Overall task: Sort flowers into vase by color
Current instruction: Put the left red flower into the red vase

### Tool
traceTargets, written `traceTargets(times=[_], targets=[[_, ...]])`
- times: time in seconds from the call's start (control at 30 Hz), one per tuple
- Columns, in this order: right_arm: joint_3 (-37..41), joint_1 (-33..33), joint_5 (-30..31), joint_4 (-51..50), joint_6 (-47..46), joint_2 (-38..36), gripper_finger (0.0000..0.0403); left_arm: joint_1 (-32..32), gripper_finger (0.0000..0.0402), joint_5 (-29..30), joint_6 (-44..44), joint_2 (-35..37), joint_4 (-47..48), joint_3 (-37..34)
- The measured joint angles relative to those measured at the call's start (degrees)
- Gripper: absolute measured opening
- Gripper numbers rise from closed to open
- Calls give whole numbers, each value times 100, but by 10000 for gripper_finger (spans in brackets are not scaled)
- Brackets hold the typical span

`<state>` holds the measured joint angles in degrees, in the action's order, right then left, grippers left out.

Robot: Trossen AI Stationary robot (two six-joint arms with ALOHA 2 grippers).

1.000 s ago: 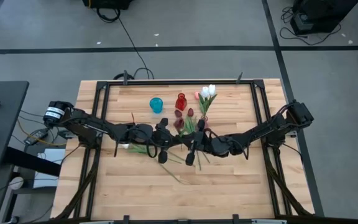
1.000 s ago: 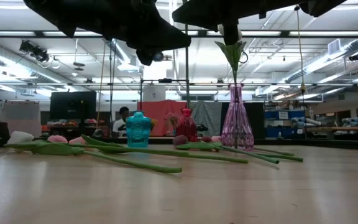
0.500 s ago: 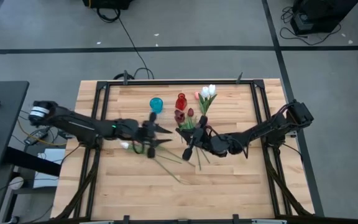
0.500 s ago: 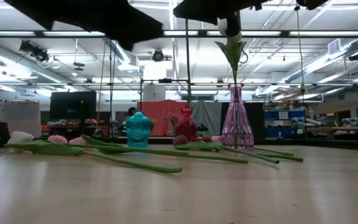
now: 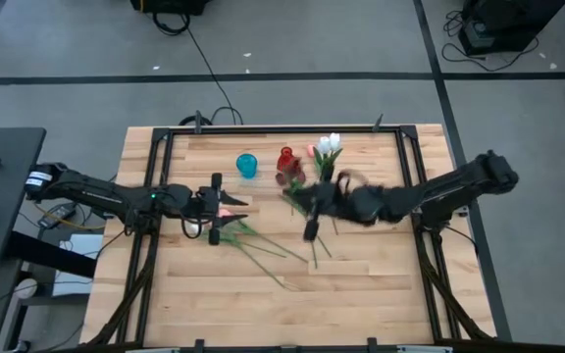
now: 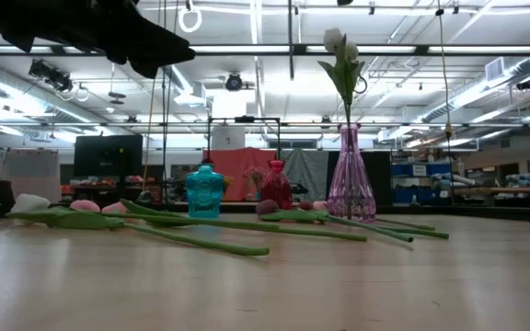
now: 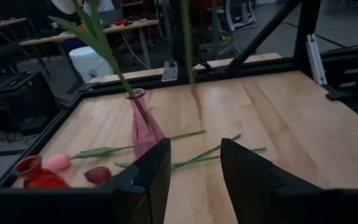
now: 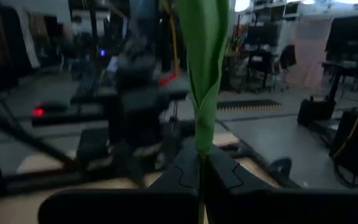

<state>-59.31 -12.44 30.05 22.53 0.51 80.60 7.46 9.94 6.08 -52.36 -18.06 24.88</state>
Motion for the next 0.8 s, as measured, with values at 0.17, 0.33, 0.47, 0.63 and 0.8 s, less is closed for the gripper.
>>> traceTargets(times=[0.17, 0.33, 0.47, 0.63, 0.8], targets=[[-4, 946, -1138, -280, -90, -838, 8, -35, 146, 67, 196, -9, -38, 0], [-4, 2269, -3059, -297, -262, -1126, 8, -77, 146, 71, 333, -2, -14, 0], [-4, 3343, -4531, -152, -624, -1044, 8, -147, 146, 65, 451, -2, 1, 0], [-253, 4489, -5978, -115, -996, -680, 8, -333, 146, 69, 453, -2, -17, 0], [-810, 5134, -7002, -91, -1152, 24, 9, -492, 146, 70, 427, -2, -18, 2]])
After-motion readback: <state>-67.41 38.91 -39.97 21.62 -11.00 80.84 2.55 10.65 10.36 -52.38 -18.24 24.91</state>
